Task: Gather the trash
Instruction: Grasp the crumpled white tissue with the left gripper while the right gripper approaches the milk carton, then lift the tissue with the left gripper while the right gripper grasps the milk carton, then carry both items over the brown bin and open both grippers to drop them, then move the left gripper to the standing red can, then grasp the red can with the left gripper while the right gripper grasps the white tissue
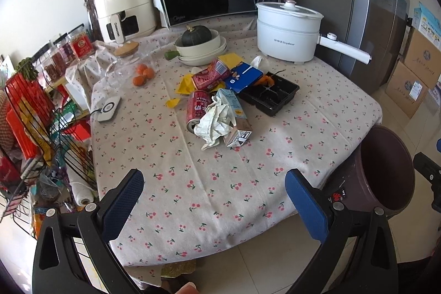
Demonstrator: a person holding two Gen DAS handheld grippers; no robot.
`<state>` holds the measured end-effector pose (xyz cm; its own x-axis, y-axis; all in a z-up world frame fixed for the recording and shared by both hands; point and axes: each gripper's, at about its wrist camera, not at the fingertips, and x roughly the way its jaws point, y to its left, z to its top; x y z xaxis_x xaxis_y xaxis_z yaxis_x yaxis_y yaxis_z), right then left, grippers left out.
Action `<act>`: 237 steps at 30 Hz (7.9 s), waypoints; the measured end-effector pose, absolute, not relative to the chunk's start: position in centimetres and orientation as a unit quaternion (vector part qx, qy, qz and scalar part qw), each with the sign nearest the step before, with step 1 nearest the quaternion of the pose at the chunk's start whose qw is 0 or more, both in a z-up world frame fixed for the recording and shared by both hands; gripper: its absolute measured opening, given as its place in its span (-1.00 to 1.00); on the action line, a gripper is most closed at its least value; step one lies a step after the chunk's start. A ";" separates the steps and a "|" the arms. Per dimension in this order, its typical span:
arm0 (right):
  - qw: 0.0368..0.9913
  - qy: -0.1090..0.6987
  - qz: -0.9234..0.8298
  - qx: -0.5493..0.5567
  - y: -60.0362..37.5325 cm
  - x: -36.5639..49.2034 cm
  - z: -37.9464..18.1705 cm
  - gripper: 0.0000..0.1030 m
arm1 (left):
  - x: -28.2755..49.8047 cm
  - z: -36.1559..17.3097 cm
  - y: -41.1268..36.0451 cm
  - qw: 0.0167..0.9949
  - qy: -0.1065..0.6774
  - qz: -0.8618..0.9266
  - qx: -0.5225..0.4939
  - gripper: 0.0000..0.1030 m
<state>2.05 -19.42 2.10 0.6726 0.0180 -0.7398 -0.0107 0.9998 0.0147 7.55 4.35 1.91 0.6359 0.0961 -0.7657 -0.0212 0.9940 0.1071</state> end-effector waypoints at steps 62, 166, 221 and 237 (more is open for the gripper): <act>0.850 0.491 0.178 0.065 0.5 20.8 -11.4 0.05 | 15.6 -5.9 17.5 0.863 0.502 0.007 -0.056 -0.39; 0.846 0.522 -0.039 0.101 -36.8 5.8 -7.8 0.76 | 13.2 -4.6 -4.1 0.875 0.472 -0.110 -0.001 0.85; 0.864 0.494 0.084 0.048 -12.7 24.5 -8.0 0.94 | 27.9 -11.3 13.9 0.834 0.523 -0.008 -0.177 0.18; 0.886 0.455 0.082 0.037 -10.8 28.7 -7.7 0.93 | 27.4 -11.2 15.1 0.829 0.526 0.020 -0.188 0.08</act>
<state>28.75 -10.77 -7.71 0.5718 0.1781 -0.8008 -0.1109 0.9840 0.1396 27.41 15.12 -11.17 0.4449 -0.1645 -0.8803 -0.2309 0.9287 -0.2903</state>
